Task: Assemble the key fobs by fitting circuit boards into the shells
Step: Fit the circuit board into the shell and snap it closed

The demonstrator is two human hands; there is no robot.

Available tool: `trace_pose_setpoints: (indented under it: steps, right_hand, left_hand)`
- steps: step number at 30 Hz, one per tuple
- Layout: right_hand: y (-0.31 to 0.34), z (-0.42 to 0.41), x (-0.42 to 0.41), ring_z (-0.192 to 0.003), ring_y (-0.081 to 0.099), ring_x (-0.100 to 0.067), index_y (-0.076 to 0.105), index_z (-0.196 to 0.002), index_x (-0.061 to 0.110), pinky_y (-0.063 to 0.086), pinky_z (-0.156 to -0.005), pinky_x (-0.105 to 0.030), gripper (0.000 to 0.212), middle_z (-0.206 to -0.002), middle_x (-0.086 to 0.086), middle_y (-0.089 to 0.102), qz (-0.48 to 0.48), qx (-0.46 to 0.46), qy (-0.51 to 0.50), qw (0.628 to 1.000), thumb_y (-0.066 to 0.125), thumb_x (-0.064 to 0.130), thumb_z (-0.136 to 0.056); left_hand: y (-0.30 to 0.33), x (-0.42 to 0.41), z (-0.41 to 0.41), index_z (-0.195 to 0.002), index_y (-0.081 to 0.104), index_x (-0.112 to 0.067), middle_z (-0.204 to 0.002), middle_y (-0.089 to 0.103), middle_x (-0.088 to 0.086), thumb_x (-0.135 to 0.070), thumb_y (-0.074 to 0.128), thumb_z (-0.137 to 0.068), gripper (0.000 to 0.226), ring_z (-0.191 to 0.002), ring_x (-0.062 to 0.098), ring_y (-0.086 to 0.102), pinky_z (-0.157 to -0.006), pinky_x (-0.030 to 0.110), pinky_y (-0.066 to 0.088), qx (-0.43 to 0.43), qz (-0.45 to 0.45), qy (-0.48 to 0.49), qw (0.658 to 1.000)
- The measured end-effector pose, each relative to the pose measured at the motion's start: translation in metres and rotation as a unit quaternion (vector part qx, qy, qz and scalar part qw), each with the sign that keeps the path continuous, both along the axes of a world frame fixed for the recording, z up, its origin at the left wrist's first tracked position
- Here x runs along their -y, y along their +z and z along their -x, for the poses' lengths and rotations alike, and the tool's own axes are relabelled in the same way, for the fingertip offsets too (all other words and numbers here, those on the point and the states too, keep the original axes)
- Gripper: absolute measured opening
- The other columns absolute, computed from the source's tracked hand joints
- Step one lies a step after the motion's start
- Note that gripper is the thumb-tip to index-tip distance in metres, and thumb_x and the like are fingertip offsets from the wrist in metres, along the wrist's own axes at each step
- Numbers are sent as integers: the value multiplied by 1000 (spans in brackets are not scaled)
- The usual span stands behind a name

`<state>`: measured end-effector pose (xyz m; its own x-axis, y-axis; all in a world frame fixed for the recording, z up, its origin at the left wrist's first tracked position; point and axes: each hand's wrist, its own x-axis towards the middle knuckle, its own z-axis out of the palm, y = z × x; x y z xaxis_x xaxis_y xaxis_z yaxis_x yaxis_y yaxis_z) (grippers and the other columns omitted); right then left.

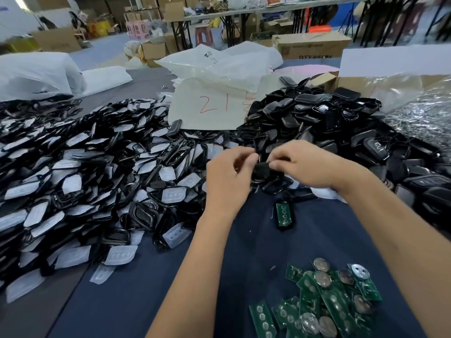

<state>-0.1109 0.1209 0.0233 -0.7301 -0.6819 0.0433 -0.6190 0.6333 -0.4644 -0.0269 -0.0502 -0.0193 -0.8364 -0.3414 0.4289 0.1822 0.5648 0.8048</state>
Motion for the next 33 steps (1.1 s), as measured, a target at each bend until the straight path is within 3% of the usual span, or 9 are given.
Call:
trace_pose_setpoints:
  steps: [3, 7, 9, 11, 14, 20, 27, 30, 33]
  right_hand:
    - [-9, -20, -26, -75, 58, -7, 70, -87, 23, 40, -65, -19, 20, -78, 9, 67, 5, 19, -14, 1000, 59, 20, -104]
    - [-26, -45, -48, -63, 57, 6, 77, -87, 22, 39, -63, -13, 22, -67, 23, 67, 179, 73, -66, 979, 63, 17, -103]
    - [-37, -59, -51, -75, 68, 3, 80, -94, 20, 50, -71, -16, 21, -79, 17, 76, 324, 113, -127, 930, 62, 18, -104]
    - [-46, -71, -49, -92, 76, -18, 81, -98, 18, 61, -83, -35, 18, -94, -1, 80, 455, 154, -185, 857, 64, 15, -103]
    - [-54, -82, -46, -96, 75, -26, 80, -101, 12, 61, -90, -45, 14, -101, -12, 80, 564, 219, -212, 767, 68, 6, -98]
    - [-57, -82, -49, -93, 72, -27, 71, -113, -6, 60, -79, -35, 24, -104, -19, 76, 606, 256, -237, 715, 72, 2, -91]
    - [-59, -84, -48, -96, 76, -28, 75, -111, -2, 62, -80, -33, 21, -105, -18, 79, 627, 290, -202, 695, 70, 0, -91]
    - [-58, -83, -49, -98, 72, -30, 73, -120, 5, 62, -85, -36, 36, -104, -25, 70, 641, 299, -193, 680, 74, 3, -85]
    - [-57, -81, -51, -78, 64, -18, 74, -121, 10, 59, -73, -27, 45, -86, -17, 55, 653, 315, -170, 667, 76, 8, -77]
  left_hand:
    - [-6, -18, -3, -87, 78, -19, -81, 76, -6, -11, 74, -92, 11, -81, 12, 72, -74, 41, 61, 72, -46, -124, 989]
    - [-5, -28, -7, -84, 78, -16, -79, 77, 4, -6, 76, -92, 13, -74, 9, 72, -61, 24, 59, 95, -156, -182, 966]
    - [-6, -42, -10, -82, 78, -16, -82, 77, 10, -7, 75, -93, 15, -74, 12, 72, -62, 25, 59, 96, -229, -164, 955]
    - [-8, -60, -14, -82, 77, -14, -83, 75, 14, -7, 72, -95, 16, -75, 16, 72, -64, 27, 61, 94, -308, -146, 936]
    - [-9, -78, -19, -85, 74, -6, -85, 72, 15, -4, 67, -98, 15, -79, 21, 75, -69, 30, 63, 83, -396, -145, 903]
    - [-6, -66, -21, -95, 71, -9, -96, 73, 23, -9, 69, -98, 4, -81, 21, 74, -69, 30, 62, 95, -271, -181, 941]
    - [-7, -58, -20, -91, 76, -15, -90, 75, 16, -11, 72, -96, 7, -76, 12, 70, -66, 23, 57, 103, -213, -197, 951]
    - [-8, -59, -20, -92, 74, -15, -89, 76, 13, -13, 71, -97, 6, -76, 10, 67, -67, 21, 54, 112, -206, -200, 951]
    - [-6, -60, -20, -95, 74, -12, -87, 74, 8, -13, 69, -98, 6, -77, 15, 64, -67, 25, 53, 124, -224, -211, 943]
